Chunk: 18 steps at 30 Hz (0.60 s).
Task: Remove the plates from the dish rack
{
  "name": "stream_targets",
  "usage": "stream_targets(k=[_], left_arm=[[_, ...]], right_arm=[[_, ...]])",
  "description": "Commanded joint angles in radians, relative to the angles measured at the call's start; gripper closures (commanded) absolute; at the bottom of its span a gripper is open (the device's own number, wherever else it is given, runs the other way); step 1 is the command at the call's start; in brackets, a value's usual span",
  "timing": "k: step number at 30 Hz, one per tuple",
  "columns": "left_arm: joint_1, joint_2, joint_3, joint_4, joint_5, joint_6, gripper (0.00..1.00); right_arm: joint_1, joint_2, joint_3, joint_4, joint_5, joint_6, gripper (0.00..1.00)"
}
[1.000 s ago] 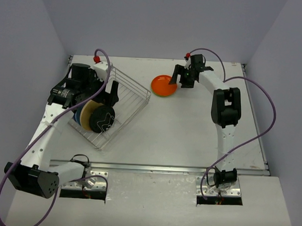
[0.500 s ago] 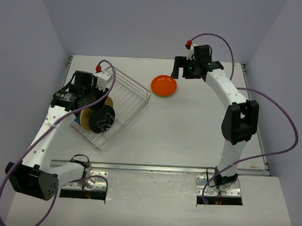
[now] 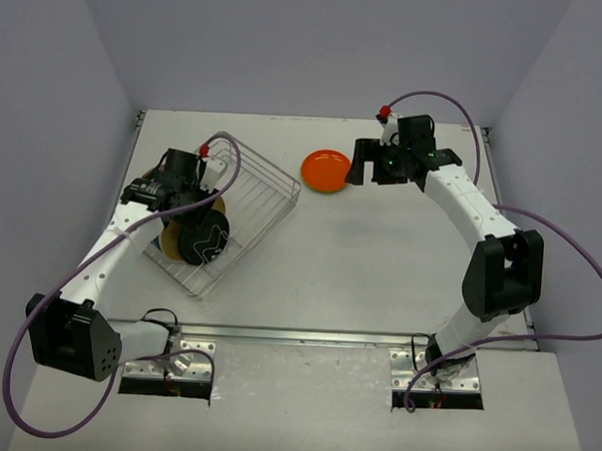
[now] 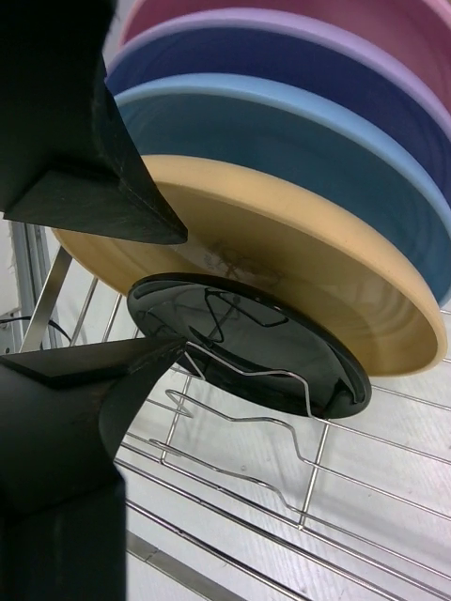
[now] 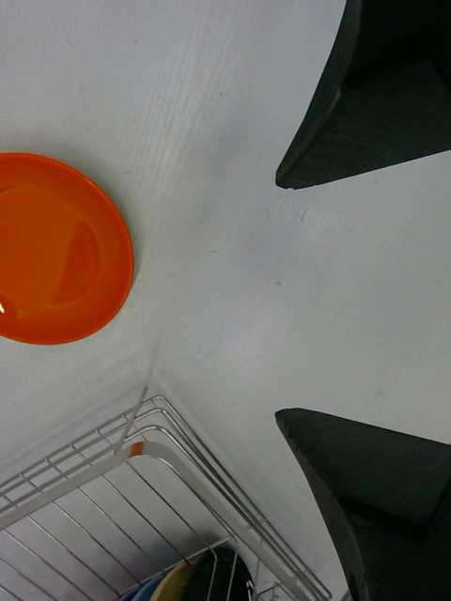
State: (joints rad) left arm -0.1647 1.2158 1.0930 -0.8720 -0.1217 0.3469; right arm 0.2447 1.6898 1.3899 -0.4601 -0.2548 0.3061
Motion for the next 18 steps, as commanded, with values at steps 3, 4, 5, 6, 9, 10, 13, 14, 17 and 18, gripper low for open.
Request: stream_targets(k=[3, 4, 5, 6, 9, 10, 13, 14, 17, 18], left_arm=[[-0.007, 0.035, -0.030, 0.064, -0.004, 0.014, 0.58], [-0.007, 0.038, -0.037, 0.068, -0.001, 0.014, 0.58], [-0.007, 0.040, -0.044, 0.073, 0.002, 0.015, 0.58], [-0.007, 0.043, -0.051, 0.076, 0.006, 0.016, 0.58], [-0.007, 0.056, -0.065, 0.084, 0.017, 0.015, 0.59], [-0.007, 0.059, -0.068, 0.085, 0.021, 0.015, 0.60], [-0.007, 0.060, -0.070, 0.087, 0.035, 0.011, 0.66], [-0.007, 0.059, -0.068, 0.086, 0.047, 0.010, 0.70], [-0.008, 0.053, -0.061, 0.078, 0.061, 0.009, 0.78], [-0.008, 0.051, -0.060, 0.075, 0.067, 0.009, 0.81]], right_arm=[[0.001, -0.047, 0.015, 0.045, -0.049, 0.018, 0.01], [0.001, -0.048, 0.014, 0.045, -0.051, 0.018, 0.01], [0.001, -0.048, 0.014, 0.046, -0.054, 0.018, 0.01], [0.000, -0.048, 0.012, 0.047, -0.056, 0.019, 0.01], [0.001, -0.050, 0.008, 0.046, -0.058, 0.020, 0.01], [0.001, -0.048, 0.009, 0.047, -0.059, 0.019, 0.01], [0.001, -0.050, 0.009, 0.047, -0.067, 0.019, 0.01], [0.001, -0.048, 0.011, 0.046, -0.069, 0.019, 0.01], [0.000, -0.049, 0.010, 0.046, -0.073, 0.021, 0.01], [0.000, -0.048, 0.011, 0.046, -0.074, 0.022, 0.01]])
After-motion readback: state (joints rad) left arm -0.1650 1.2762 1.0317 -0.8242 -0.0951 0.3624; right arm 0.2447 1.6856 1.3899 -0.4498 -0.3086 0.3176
